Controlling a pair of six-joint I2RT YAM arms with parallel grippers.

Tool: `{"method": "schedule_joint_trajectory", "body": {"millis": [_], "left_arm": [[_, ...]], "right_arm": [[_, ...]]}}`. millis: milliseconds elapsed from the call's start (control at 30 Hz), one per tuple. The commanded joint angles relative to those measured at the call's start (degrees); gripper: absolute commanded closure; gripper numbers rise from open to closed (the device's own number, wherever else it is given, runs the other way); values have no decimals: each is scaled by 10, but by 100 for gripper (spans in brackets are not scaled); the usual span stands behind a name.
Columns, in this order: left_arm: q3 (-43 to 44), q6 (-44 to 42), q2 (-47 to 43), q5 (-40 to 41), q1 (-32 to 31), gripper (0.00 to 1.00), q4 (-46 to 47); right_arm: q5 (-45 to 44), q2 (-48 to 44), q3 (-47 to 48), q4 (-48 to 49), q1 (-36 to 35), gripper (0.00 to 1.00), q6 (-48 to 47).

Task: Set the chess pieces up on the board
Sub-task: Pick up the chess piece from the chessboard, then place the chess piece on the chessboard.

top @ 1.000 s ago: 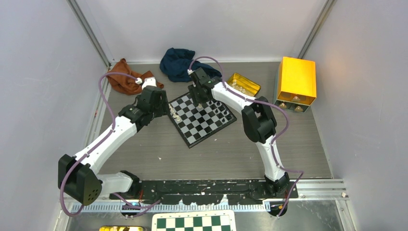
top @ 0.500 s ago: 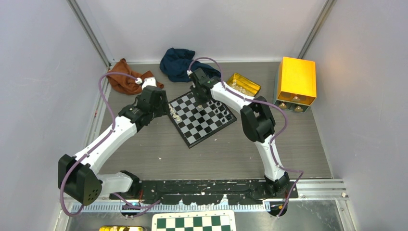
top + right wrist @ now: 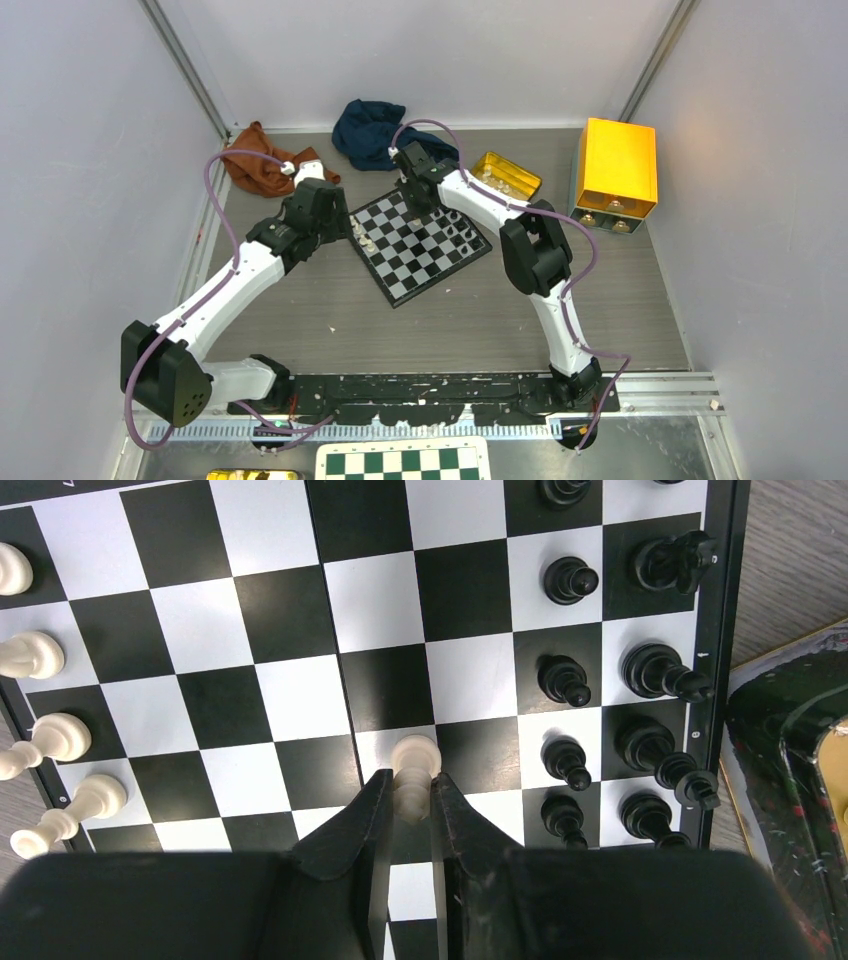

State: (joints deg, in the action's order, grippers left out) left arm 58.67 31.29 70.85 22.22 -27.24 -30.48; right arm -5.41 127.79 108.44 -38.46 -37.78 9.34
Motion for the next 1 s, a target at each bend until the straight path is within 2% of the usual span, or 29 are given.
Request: {"method": "schedule_joint_trajectory", "body": {"millis": [0, 167, 300, 967], "left_arm": [[6, -4, -23, 27, 3, 31, 13], [15, -7, -29, 35, 3, 29, 4], [19, -8, -42, 41, 3, 26, -4], [20, 0, -122, 52, 3, 24, -30]], "right_arm": [[3, -30, 20, -6, -6, 94, -6], [-3, -51, 8, -10, -18, 94, -6], [-7, -67, -5, -14, -32, 99, -6], [-49, -85, -26, -37, -139, 99, 27]]}}
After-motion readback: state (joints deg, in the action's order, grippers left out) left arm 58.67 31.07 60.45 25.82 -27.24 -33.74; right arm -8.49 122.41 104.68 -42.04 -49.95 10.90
